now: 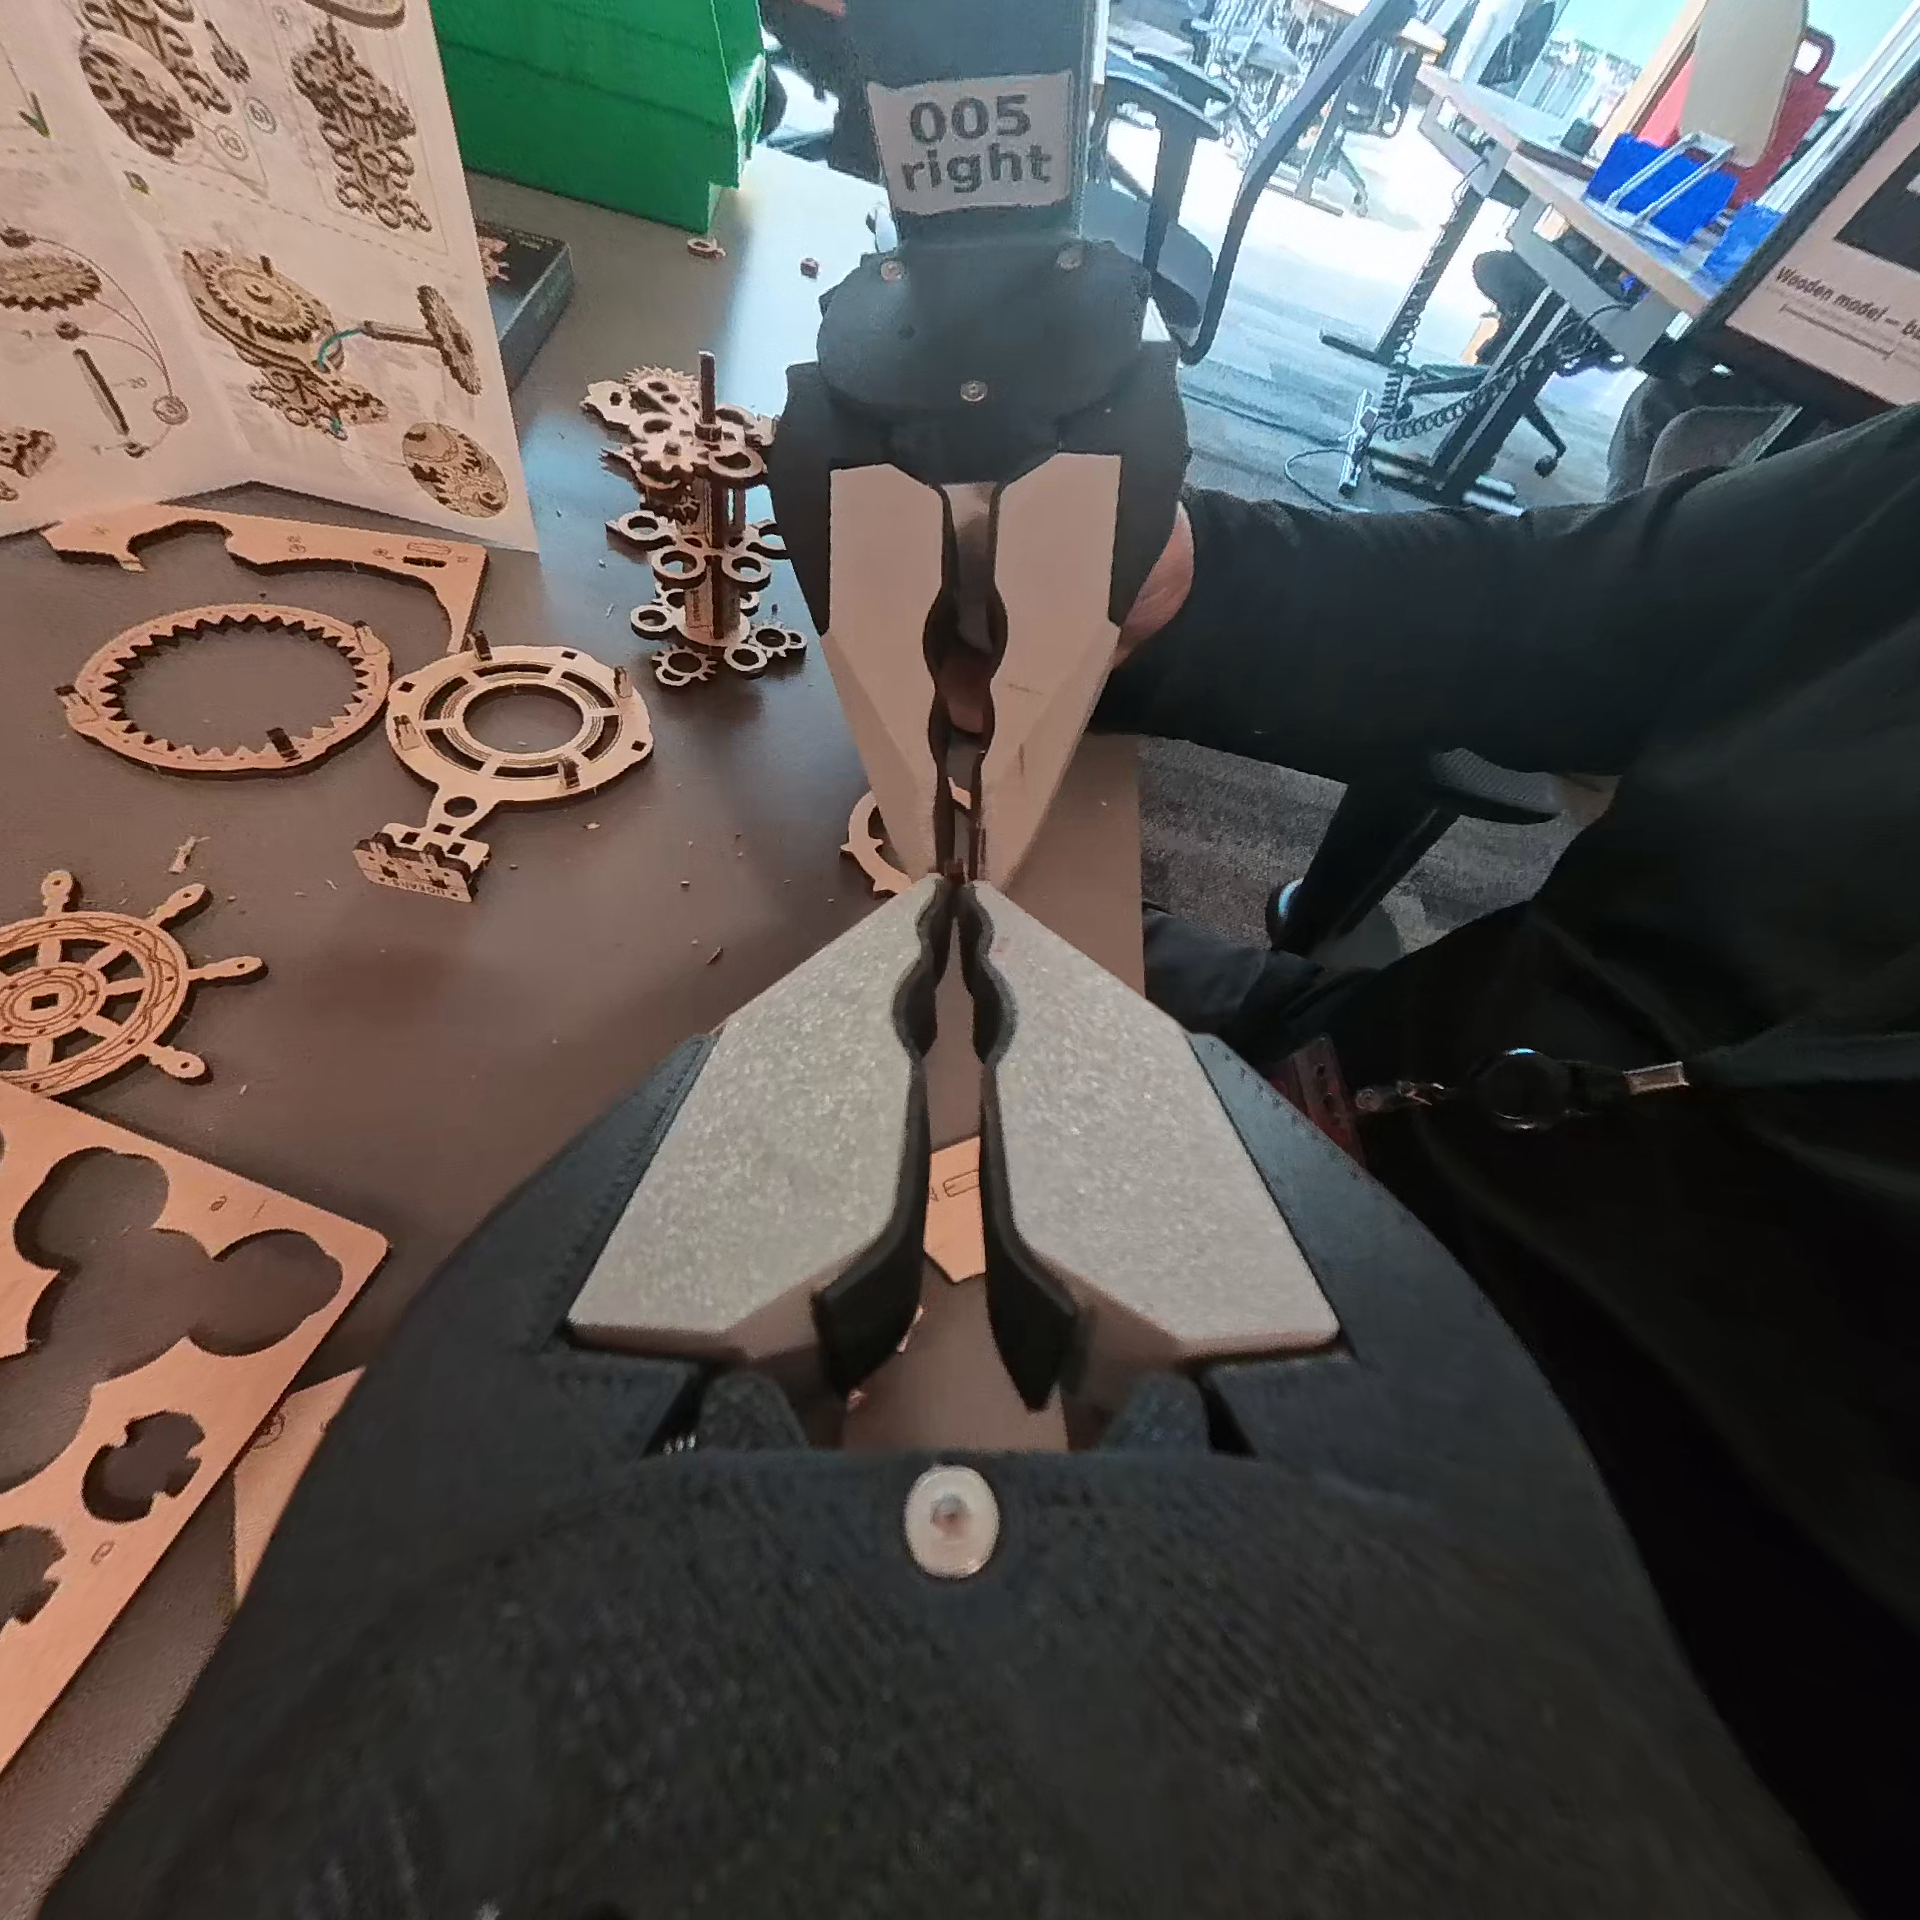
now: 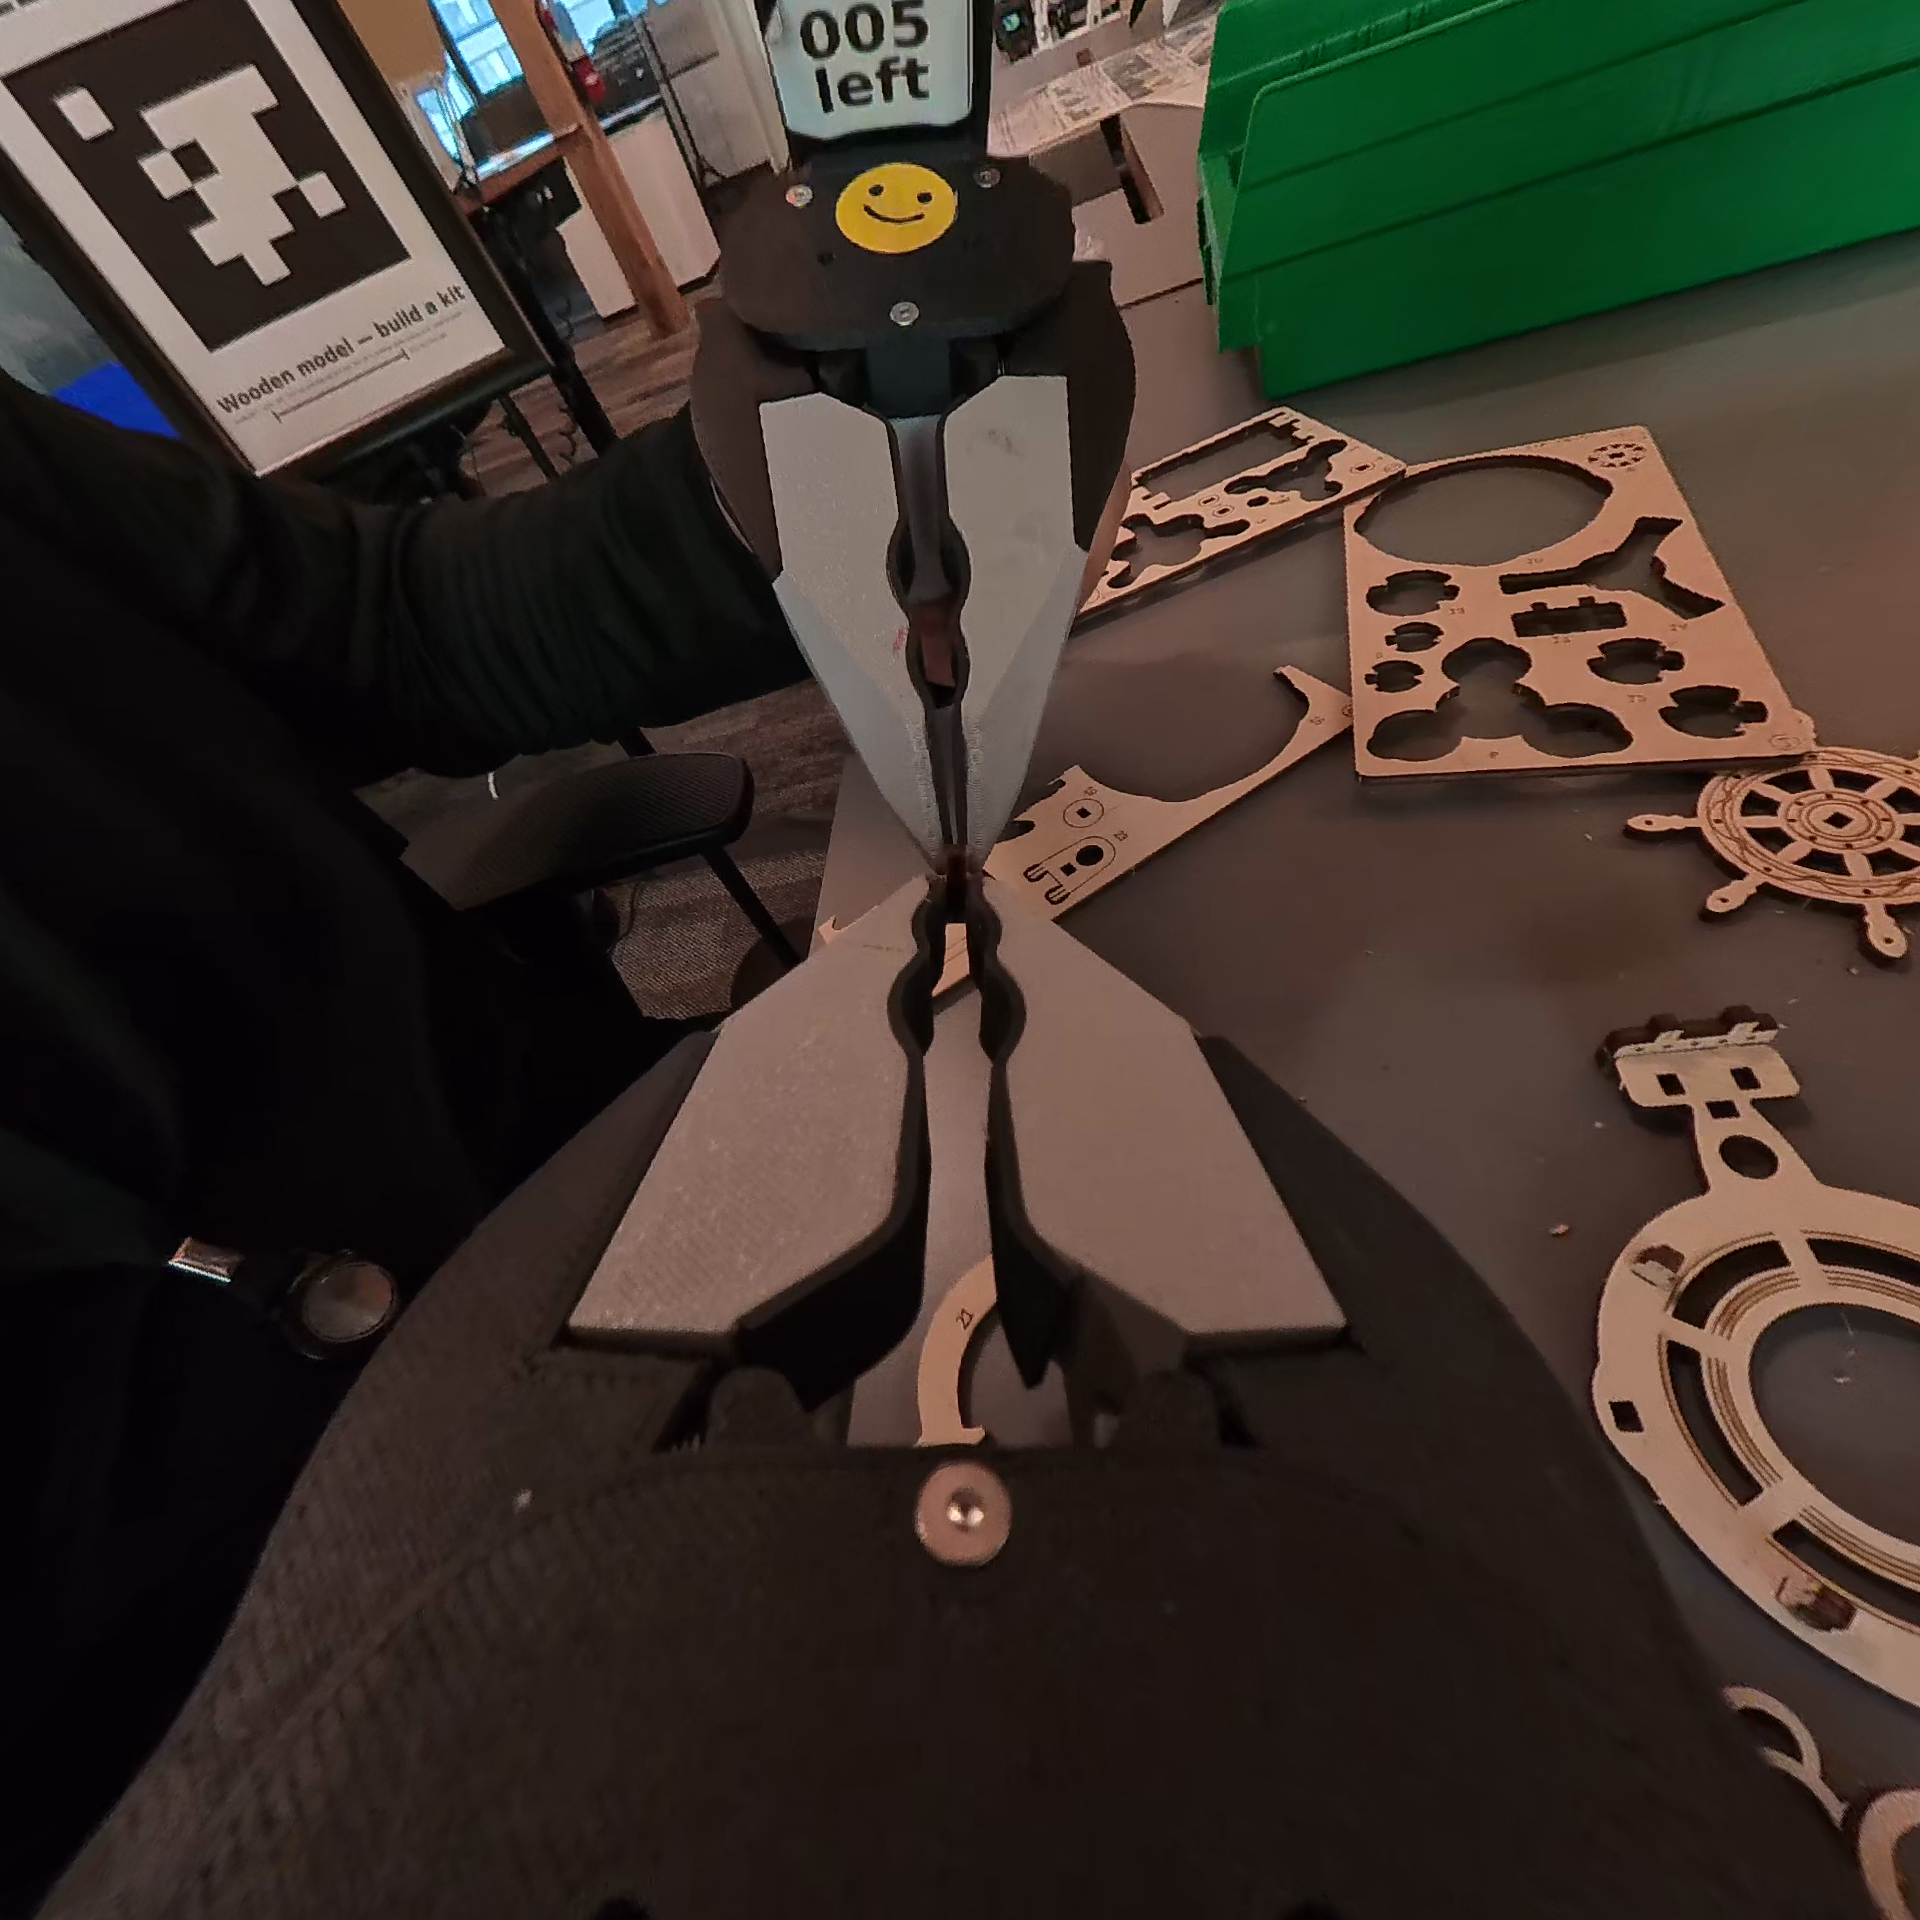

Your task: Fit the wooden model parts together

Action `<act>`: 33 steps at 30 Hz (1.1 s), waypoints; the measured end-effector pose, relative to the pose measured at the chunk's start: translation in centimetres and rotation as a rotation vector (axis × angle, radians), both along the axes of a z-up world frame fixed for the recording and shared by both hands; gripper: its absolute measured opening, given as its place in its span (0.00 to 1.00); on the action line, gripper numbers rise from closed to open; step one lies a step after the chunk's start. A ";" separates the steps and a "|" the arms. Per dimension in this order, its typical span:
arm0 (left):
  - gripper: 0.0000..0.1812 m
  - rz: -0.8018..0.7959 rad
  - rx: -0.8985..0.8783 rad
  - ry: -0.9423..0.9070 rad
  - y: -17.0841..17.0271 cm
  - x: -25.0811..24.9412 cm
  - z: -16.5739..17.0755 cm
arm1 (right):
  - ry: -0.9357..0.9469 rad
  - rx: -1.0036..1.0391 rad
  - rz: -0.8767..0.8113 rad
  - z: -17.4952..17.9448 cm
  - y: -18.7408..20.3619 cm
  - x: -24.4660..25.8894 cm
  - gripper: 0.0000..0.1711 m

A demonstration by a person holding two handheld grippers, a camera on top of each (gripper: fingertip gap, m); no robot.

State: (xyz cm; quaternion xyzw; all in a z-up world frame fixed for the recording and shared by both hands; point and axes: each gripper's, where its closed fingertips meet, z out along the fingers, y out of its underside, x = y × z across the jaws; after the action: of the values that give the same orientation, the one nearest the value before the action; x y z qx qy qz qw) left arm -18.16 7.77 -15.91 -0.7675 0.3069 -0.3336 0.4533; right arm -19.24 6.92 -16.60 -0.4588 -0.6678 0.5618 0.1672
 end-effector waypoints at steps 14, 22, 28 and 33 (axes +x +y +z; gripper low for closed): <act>0.00 0.000 0.000 -0.032 0.0 0.1 0.2 | -0.002 0.008 0.000 -0.1 -0.1 0.0 0.00; 0.00 -0.001 0.003 0.003 0.0 0.2 -0.2 | -0.019 0.049 0.005 -0.6 -0.3 0.0 0.00; 0.00 0.000 0.021 0.001 0.0 0.2 0.0 | -0.010 0.016 0.012 -0.2 -0.3 0.0 0.00; 0.00 0.002 0.013 -0.004 0.0 -0.1 0.0 | -0.005 0.017 -0.001 -0.1 0.1 0.1 0.00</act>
State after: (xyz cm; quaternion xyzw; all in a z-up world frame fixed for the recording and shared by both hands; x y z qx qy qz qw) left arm -18.23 7.77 -15.87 -0.7641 0.3074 -0.3327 0.4593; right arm -19.12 7.04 -16.70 -0.4592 -0.6727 0.5549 0.1695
